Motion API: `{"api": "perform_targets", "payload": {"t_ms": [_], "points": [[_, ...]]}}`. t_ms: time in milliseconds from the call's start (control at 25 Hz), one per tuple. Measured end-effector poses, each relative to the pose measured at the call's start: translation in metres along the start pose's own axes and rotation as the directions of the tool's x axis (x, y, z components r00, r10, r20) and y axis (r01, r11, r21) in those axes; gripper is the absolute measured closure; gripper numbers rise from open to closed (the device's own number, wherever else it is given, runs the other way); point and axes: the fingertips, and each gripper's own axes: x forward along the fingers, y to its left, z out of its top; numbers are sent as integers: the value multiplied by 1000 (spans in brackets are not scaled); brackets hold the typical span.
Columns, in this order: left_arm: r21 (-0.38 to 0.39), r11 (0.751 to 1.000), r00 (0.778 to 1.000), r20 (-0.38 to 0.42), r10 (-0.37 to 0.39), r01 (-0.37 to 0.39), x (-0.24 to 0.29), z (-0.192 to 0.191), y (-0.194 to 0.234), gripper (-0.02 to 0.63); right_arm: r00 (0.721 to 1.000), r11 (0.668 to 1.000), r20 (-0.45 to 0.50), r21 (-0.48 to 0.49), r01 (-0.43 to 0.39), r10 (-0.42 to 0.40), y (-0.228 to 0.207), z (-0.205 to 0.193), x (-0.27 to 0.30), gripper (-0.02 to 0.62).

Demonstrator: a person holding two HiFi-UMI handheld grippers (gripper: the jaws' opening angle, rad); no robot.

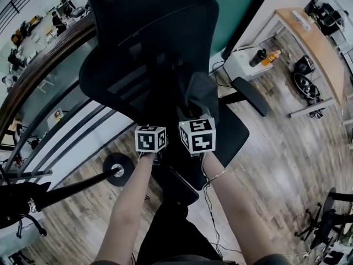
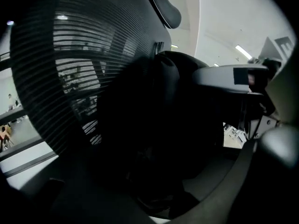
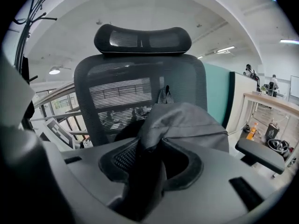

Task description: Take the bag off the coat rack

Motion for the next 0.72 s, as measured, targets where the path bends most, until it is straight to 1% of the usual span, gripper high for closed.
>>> {"api": "perform_targets", "payload": {"t_ms": [240,360,440,560,720], "points": [[-24,999,998,44,49,-48,-32,-2,11,387,999,1000,-20,-3,-31,31,15,-2,-4,408],[-15,997,995,67,72,-71,-45,1,10,388,999,999,-14,-2,-44,44,17,-3,-13,378],[-9,997,993,82,82,-81,-53,3,8,388,998,998,1,15,-56,56,18,-3,-22,373],[-20,996,991,103,89,-87,-68,2,3,388,997,996,34,51,-72,70,23,-2,-41,379],[-19,994,984,143,107,-105,-90,3,-7,388,998,996,38,62,-61,59,25,-10,-66,380]]}}
